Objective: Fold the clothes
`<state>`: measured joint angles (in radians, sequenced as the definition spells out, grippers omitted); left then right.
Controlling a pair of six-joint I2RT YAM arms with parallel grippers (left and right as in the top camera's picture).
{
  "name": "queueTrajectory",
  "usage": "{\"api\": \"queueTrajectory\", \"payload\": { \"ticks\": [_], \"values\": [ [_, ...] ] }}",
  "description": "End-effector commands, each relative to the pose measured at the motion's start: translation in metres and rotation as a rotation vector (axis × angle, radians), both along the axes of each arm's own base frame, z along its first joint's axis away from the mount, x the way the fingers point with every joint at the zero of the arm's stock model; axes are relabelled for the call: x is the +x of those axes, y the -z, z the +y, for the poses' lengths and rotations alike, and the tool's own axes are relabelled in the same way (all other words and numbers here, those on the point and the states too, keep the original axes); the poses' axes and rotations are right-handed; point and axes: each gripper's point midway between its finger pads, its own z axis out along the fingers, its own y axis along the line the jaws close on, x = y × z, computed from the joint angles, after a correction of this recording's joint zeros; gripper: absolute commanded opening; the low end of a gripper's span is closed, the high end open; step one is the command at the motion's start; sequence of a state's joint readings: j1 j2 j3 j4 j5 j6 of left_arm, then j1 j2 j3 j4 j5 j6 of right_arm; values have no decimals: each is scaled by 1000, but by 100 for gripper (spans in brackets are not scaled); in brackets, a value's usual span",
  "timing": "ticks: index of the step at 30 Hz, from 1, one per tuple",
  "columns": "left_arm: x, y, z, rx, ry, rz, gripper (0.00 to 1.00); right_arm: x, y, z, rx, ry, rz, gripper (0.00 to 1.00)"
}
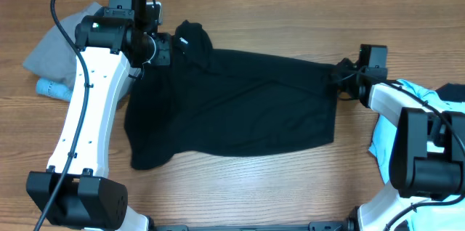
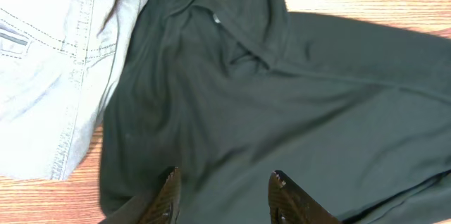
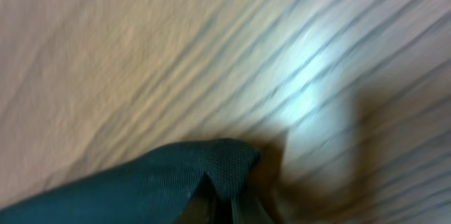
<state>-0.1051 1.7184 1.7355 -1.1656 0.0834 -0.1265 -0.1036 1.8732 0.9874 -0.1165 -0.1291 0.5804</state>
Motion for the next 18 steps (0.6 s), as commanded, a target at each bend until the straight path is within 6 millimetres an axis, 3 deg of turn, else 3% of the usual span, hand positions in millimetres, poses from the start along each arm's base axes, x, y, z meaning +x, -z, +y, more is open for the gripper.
{"api": "queueTrajectory", "payload": {
  "ticks": [1, 3, 4, 9, 14, 18],
  "values": [
    [0, -4, -3, -7, 24, -12, 45, 25, -26, -40, -79, 101, -89, 23],
    [0, -4, -3, -7, 24, -12, 46, 26, -30, -49, -85, 98, -85, 59],
    [0, -4, -3, -7, 24, -12, 46, 24, -31, -52, -83, 87, -73, 62],
    [0, -3, -3, -6, 24, -11, 51, -1, -45, -56, 45, 19, 38, 65],
    [-9, 0, -2, -3, 23, 27, 54, -35, -73, -18, 273, -121, 120, 59],
    [-22, 6, 0, 3, 22, 88, 59, -77, -71, 13, 330, -171, 289, 56]
  ]
}}
